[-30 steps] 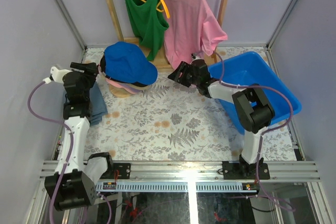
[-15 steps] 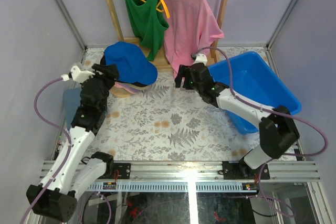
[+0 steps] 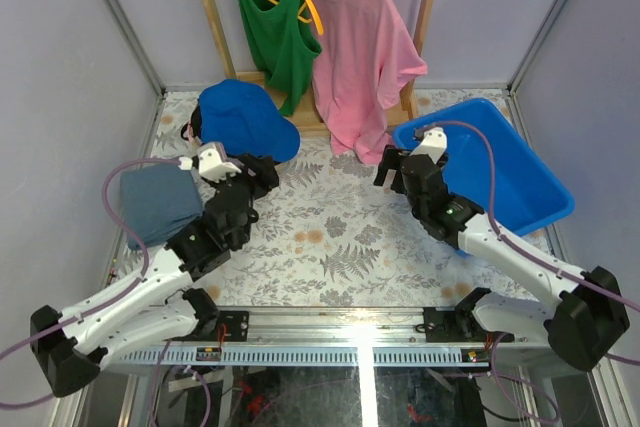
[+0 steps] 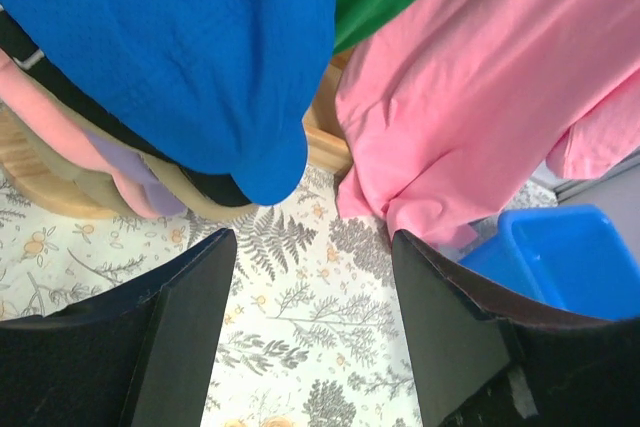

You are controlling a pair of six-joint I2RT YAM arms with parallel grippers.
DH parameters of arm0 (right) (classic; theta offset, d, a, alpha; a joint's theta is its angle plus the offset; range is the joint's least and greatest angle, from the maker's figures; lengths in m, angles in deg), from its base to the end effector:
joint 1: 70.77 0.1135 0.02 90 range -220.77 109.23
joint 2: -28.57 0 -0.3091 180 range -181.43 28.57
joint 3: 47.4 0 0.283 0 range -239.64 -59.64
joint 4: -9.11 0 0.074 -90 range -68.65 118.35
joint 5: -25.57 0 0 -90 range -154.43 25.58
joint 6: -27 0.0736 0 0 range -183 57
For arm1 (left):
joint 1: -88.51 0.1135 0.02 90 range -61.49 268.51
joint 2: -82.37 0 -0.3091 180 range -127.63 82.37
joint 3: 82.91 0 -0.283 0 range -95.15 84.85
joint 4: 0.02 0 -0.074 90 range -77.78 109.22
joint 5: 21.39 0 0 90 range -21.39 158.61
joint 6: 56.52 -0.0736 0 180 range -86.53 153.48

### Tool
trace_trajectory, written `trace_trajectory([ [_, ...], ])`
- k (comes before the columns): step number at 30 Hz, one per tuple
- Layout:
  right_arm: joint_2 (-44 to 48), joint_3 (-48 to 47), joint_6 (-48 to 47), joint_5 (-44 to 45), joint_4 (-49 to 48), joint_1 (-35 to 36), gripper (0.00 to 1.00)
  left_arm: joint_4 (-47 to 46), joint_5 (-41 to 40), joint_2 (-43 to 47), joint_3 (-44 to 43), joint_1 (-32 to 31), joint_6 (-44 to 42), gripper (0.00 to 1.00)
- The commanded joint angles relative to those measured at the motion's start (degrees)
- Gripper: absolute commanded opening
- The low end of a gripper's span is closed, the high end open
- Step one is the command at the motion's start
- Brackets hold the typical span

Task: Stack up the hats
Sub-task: Reset both arms

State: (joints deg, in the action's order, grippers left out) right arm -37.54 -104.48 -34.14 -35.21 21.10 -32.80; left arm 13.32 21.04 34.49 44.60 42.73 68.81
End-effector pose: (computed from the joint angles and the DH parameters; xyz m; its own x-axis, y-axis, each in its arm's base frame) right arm 0.2612 0.1583 0.3021 -0.3334 0.2741 -0.9020 -0.0192 0.9546 0.2972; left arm 0.1903 -0.1176 0.3467 -0.0717 -0.4857 -0.8712 -0.0818 0.8733 -0.4802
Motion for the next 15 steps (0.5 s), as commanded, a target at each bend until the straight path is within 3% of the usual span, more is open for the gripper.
trace_trajectory([
  [1,3.9,1.4,2.3,10.5,-0.2,0.3,1.0,-4.6,-11.3,-0.3,1.9,-4.5,-1.9,0.64],
  [15,7.0,3.4,0.7,10.0,-1.5,0.3,1.0,-6.3,-16.6,3.9,6.6,-9.9,-3.4,0.64],
])
